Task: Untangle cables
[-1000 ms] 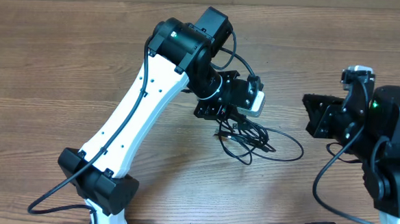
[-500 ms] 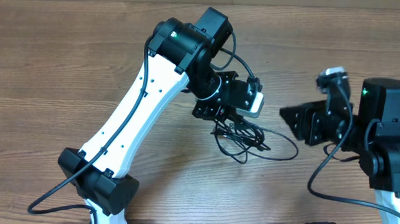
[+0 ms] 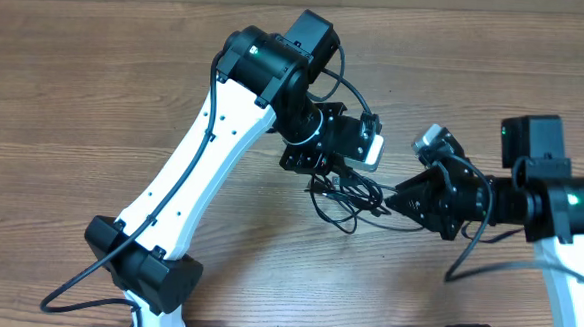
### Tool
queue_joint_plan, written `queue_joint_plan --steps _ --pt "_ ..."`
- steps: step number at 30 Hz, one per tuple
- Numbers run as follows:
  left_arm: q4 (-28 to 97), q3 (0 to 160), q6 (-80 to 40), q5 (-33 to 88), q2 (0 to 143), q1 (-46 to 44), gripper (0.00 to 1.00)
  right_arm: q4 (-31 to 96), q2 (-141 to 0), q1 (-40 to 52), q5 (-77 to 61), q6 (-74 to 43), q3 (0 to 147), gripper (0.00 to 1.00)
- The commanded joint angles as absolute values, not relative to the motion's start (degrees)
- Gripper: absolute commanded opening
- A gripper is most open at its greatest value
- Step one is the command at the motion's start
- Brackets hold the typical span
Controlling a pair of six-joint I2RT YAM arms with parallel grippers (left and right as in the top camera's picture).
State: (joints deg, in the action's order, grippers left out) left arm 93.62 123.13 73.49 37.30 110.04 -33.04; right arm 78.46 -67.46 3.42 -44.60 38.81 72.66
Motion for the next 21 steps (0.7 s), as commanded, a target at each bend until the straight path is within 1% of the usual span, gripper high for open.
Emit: queue_joint_plan --steps 1,2,7,12,15,21 --pt "93.6 123.5 74.1 39.9 109.4 -33.3 0.04 78.1 -69.8 3.2 -47.7 41.0 72.2 0.08" --pt "93.6 123.5 74.1 39.9 109.4 -33.3 0.04 78.1 -70.1 3.2 -47.7 41.0 72.2 0.04" --pt "93.6 123.5 74.1 39.9 109.4 -33.3 0.04 78.1 -70.3 3.2 -48.1 41.0 72.2 0.04" --pt "93.8 123.5 72.9 39.1 109.4 -33.3 0.04 77.5 -70.1 2.8 -55.4 40.1 73.2 0.04" --pt "94.0 123.5 71.0 37.8 109.4 -33.3 0.04 74.0 -69.8 0.8 -56.1 33.5 74.1 0.04" --pt "95.5 123.5 70.1 36.1 109.4 -33.3 0.04 67.7 -69.3 -6.2 -56.3 22.4 74.1 0.04"
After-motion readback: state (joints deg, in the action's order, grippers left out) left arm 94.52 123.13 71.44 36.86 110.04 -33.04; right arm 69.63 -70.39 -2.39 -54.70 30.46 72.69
